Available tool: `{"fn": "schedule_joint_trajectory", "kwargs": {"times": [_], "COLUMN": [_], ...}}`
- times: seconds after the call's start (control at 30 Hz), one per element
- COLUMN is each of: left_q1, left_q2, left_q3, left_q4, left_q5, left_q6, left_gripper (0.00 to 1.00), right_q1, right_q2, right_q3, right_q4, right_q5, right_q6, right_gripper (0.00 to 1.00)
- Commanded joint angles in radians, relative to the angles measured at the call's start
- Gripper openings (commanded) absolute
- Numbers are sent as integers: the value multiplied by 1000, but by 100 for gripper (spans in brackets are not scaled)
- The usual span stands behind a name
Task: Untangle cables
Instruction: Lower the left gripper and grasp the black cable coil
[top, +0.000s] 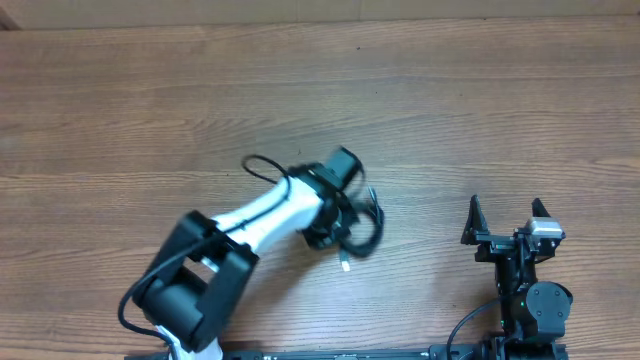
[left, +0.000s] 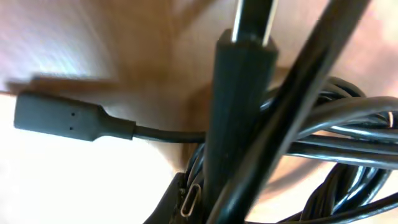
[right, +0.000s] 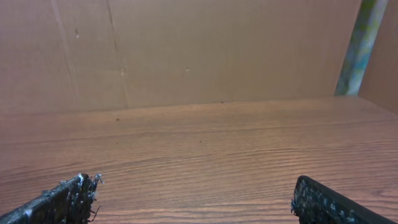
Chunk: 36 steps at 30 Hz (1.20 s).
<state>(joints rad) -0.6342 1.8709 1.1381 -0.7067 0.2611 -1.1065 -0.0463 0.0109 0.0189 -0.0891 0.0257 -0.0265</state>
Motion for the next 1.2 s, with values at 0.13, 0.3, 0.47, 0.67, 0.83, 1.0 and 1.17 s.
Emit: {"fn": "schedule_joint_trajectory", "kwargs": {"times": [0.13,0.3,0.47,0.67,0.83,1.0,1.17], "left_q1": [214,233,205,199,201,201,201], "left_q2": [14,14,14,14,13,10,7], "left_q3": [68,68,68,68,85,191,311], "left_q4": [-14,-77,-100,-37,-24,-140,-194], "left_q5": [42,47,125,-17,-58,-88,-253], "left_q6": [106,105,106,248,566,832,1015], "left_gripper": [10,37,90,100,100,99,100], "right_q1": [-6,-6,-6,-6,-6,-6,-6], "right_q2": [-8,-8,-8,-8,-8,-8,-8], "right_q3": [-11,-11,-11,-11,-11,-11,-11], "right_q4": [7,6,6,6,6,6,6], "right_q5": [-2,-2,-2,-2,-2,-2,-2], "right_q6": [-5,-5,-5,-5,-5,-5,-5], "right_gripper": [100,100,100,100,100,100,100]}}
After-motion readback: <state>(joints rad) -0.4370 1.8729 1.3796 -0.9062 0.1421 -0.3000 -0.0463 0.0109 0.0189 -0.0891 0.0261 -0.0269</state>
